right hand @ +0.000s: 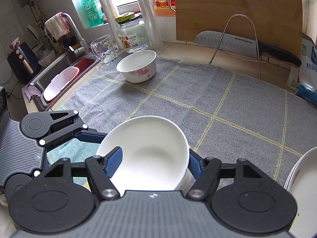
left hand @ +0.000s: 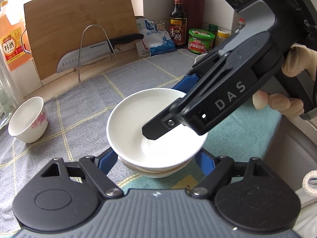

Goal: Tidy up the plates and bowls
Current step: 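Lower the bowl into the other bowl and open the right tool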

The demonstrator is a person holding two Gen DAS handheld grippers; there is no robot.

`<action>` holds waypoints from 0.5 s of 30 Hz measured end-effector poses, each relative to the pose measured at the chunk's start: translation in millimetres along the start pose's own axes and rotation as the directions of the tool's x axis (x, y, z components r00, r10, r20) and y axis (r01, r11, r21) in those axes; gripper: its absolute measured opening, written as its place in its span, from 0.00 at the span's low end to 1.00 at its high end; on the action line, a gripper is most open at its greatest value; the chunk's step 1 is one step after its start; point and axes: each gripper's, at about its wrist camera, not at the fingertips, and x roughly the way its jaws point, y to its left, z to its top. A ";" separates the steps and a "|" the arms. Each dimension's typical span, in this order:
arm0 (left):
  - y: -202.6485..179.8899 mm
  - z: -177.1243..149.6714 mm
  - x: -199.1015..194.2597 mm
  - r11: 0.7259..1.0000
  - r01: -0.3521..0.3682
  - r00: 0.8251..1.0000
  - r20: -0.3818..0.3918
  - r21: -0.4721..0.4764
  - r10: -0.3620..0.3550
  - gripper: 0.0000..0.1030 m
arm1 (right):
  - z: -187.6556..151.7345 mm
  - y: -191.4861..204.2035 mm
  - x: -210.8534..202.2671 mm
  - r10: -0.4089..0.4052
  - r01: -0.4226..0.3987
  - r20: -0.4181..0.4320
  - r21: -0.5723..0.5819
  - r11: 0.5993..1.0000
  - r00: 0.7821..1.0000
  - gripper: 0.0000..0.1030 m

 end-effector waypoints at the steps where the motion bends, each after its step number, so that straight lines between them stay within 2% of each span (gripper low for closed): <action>1: 0.1 -0.2 0.1 1.000 0.000 1.000 0.000 0.000 0.000 0.82 | 0.1 0.3 0.2 -0.001 0.001 0.000 -0.002 1.000 1.000 0.72; 7: -0.6 -0.6 3.4 1.000 -0.013 1.000 -0.008 0.008 0.013 0.84 | -1.5 0.8 2.5 -0.015 0.015 -0.001 -0.012 1.000 1.000 0.74; 10: 1.1 -1.9 1.2 1.000 -0.015 1.000 0.003 0.008 0.015 0.91 | -2.8 0.5 2.5 -0.039 0.039 0.001 -0.020 0.999 0.999 0.93; 11: 1.5 -2.2 -0.3 1.000 -0.015 1.000 0.005 0.011 0.015 0.92 | -3.3 0.7 1.5 -0.043 0.043 0.007 -0.024 0.999 0.999 0.96; 15: 4.3 -4.9 -5.7 1.000 -0.001 1.000 -0.005 0.013 0.001 0.93 | -4.6 1.2 -2.4 -0.049 0.049 0.016 -0.038 0.998 0.999 0.97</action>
